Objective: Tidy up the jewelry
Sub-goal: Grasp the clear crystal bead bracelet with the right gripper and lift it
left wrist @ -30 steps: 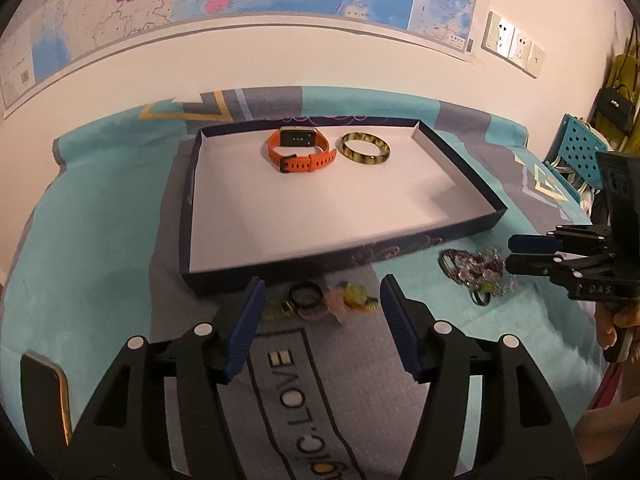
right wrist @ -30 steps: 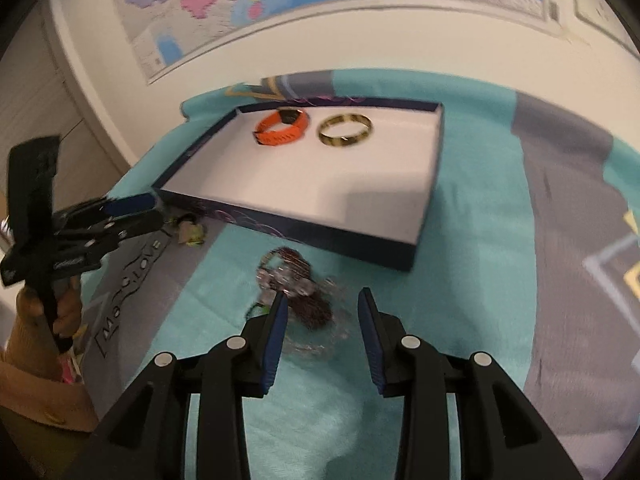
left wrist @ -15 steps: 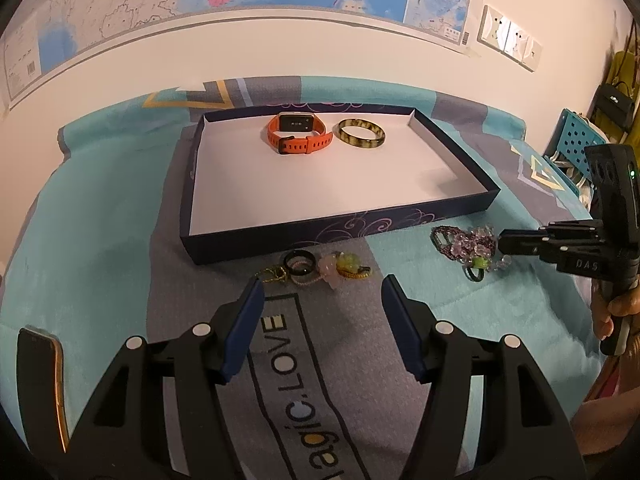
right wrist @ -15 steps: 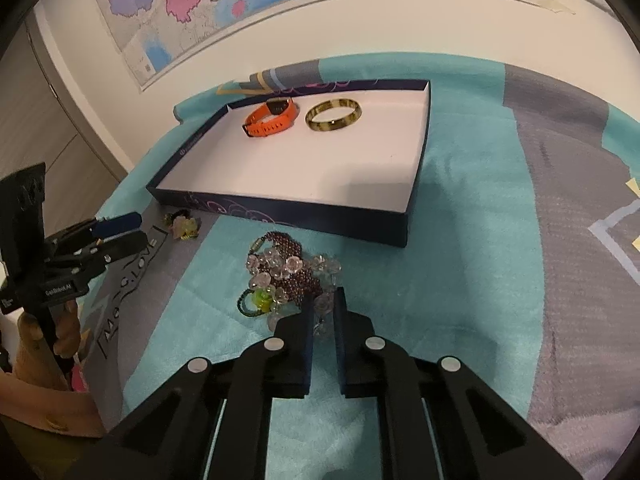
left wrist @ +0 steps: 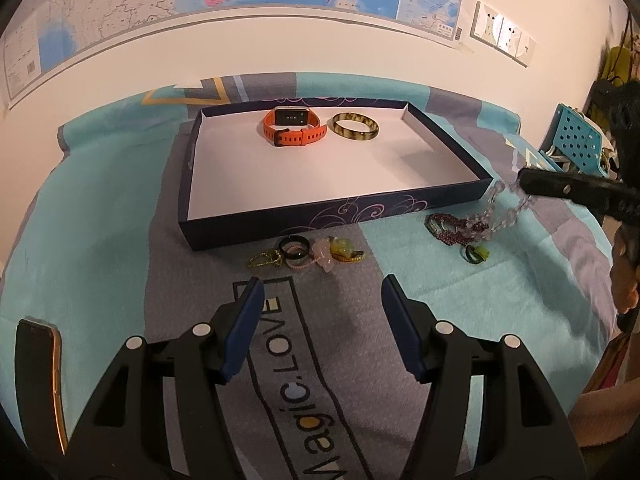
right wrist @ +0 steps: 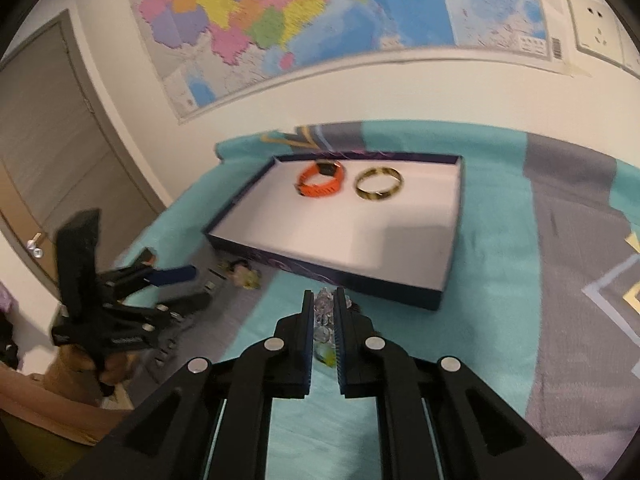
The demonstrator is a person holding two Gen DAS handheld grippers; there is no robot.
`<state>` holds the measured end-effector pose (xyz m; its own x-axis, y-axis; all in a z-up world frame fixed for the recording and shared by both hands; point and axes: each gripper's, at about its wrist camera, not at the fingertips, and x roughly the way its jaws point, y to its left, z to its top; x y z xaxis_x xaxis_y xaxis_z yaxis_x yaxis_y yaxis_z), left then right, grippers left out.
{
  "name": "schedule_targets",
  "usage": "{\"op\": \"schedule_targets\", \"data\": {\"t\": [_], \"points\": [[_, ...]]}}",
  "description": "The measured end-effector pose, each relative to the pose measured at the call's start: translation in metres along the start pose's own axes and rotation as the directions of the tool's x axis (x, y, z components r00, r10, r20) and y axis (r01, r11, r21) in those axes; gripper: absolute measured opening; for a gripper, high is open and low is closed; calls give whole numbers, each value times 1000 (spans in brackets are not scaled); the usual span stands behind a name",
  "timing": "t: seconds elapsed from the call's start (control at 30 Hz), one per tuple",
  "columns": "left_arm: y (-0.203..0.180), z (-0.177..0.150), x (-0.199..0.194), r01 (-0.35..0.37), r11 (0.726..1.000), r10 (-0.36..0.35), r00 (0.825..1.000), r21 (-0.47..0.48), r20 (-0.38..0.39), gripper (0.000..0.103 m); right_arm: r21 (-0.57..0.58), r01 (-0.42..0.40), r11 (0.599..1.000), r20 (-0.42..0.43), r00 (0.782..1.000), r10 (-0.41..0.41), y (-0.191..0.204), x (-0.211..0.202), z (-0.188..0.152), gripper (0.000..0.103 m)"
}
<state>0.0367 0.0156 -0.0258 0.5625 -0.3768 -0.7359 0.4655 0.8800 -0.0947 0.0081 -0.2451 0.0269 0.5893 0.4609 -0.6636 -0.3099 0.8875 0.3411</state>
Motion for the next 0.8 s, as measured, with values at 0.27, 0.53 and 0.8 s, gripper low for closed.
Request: {"op": "schedule_targets", "data": {"t": [0.27,0.53,0.8], "points": [[0,-2,3,5,1000,-5,1000,5,-13,59,-29,-64,998,30,997,65,17,-7,9,8],[4,-4,6,14,1000,-14,999,-6,-37,56,1,-131,991,-57,990,130,17,16,-10,8],[-2,7,23,47,999,-46,997,23,-56,43,31,-143,989,-109,983,145,13,28,-24,8]]}}
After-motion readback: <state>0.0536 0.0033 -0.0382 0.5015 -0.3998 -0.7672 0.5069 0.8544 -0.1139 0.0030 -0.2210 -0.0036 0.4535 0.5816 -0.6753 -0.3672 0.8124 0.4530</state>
